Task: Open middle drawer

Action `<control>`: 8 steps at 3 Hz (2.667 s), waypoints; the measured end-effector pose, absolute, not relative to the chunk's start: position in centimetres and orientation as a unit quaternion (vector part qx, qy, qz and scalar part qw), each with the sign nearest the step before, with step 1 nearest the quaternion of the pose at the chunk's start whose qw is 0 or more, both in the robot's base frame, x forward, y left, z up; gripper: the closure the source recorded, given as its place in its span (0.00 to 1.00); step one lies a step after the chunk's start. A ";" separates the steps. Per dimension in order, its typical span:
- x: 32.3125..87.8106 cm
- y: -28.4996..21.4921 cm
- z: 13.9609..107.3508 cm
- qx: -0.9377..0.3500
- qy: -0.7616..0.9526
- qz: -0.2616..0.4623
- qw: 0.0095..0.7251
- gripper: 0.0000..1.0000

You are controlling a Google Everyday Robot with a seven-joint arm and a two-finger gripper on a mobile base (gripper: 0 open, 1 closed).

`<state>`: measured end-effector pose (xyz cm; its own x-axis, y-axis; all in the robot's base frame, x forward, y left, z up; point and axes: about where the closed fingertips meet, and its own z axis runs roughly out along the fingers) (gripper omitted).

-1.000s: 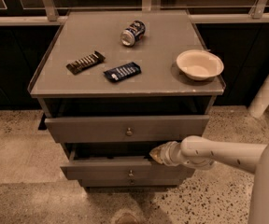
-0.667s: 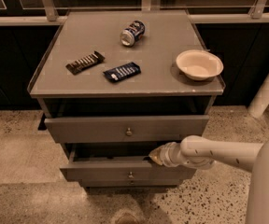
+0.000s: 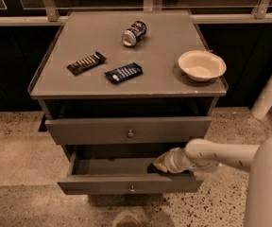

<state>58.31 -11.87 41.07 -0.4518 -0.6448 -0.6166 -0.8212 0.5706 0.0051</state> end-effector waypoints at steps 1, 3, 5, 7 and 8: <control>55.8 -12.4 40.8 -0.444 0.840 0.171 0.261 1.00; 52.2 -13.4 41.8 -0.436 0.845 0.187 0.248 1.00; 51.0 -14.9 44.8 -0.422 0.844 0.178 0.278 1.00; 51.3 -16.9 49.1 -0.400 0.837 0.151 0.340 0.81; 51.3 -16.9 49.1 -0.400 0.837 0.151 0.340 0.58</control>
Offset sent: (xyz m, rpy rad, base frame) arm -0.1079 -0.0323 0.0184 0.0244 0.1678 0.0202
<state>51.28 -16.91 49.05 -0.4480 -0.5673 -0.6910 -0.7733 0.6338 -0.0190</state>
